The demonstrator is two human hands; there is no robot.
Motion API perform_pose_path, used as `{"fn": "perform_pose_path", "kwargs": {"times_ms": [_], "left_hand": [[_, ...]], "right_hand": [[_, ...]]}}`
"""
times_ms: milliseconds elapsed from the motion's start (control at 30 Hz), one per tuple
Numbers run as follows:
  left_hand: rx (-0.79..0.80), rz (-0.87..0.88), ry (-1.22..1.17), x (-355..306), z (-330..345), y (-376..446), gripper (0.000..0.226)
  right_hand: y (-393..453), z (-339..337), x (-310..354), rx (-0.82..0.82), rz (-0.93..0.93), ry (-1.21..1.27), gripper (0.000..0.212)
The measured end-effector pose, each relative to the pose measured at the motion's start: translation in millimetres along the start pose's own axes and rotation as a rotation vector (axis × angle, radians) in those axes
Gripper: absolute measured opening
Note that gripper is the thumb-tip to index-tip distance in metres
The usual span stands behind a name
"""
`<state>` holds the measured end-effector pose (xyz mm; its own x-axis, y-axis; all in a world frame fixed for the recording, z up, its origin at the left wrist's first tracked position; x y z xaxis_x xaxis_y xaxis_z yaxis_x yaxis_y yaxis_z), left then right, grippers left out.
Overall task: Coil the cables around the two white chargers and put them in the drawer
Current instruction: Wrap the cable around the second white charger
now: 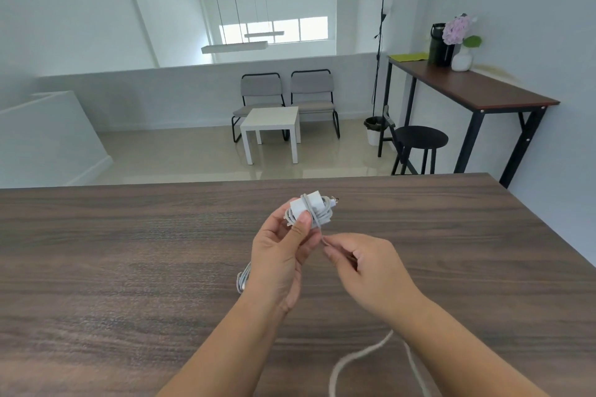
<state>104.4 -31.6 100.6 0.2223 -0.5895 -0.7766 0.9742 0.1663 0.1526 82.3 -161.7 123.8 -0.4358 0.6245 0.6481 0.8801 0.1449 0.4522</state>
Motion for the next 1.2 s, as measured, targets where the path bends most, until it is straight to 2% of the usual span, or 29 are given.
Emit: {"fn": "perform_pose_path", "kwargs": {"times_ms": [67, 167, 300, 400, 500, 700, 833, 933, 1067, 1200], "left_hand": [[-0.006, 0.063, 0.148, -2.8, -6.9, 0.7, 0.043], [0.072, 0.138, 0.389, -7.2, -10.4, -1.7, 0.035], [0.203, 0.264, 0.725, -15.5, -8.5, -3.2, 0.041], [0.278, 0.321, 0.849, -24.7, -0.8, -5.1, 0.043], [0.344, 0.335, 0.925, -32.9, 4.6, -5.3, 0.044], [0.512, 0.308, 0.978, -39.3, 8.5, -6.5, 0.043], [0.554, 0.149, 0.847, -32.7, 6.0, -10.0, 0.041], [0.547, 0.002, 0.539, -23.2, 9.3, -15.9, 0.042], [0.446, -0.177, 0.143, -1.6, 14.2, -25.3, 0.059], [0.385, -0.183, 0.071, 7.9, 14.9, -27.8, 0.062]], "right_hand": [[0.8, -4.7, 3.8, 0.020, -0.012, -0.121, 0.019], [3.6, -11.0, 8.0, 0.080, -0.045, -0.238, 0.031], [9.0, -22.6, 19.2, 0.089, -0.161, -0.383, 0.036], [16.1, -30.3, 22.6, 0.148, -0.175, -0.399, 0.042], [24.5, -38.7, 30.1, 0.152, -0.252, -0.396, 0.031], [37.1, -55.5, 25.7, 0.223, -0.190, -0.190, 0.015], [37.9, -49.9, 17.6, 0.300, -0.142, -0.004, 0.005], [36.8, -47.2, 4.2, 0.321, 0.015, 0.246, 0.008], [32.0, -36.9, 5.2, 0.281, 0.066, 0.438, 0.016], [28.5, -32.2, -5.0, 0.265, 0.244, 0.636, 0.016]]}}
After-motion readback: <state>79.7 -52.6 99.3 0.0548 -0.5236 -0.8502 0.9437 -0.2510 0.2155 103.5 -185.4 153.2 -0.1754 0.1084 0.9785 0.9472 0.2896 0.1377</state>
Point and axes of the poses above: each hand's wrist, its own y-axis towards the middle knuckle, its own z-axis out of the palm, x = y × z, the point moved 8 cm from there along y, towards the middle knuckle, and after that the axes turned 9 degrees about z, right-handed, at the moved point
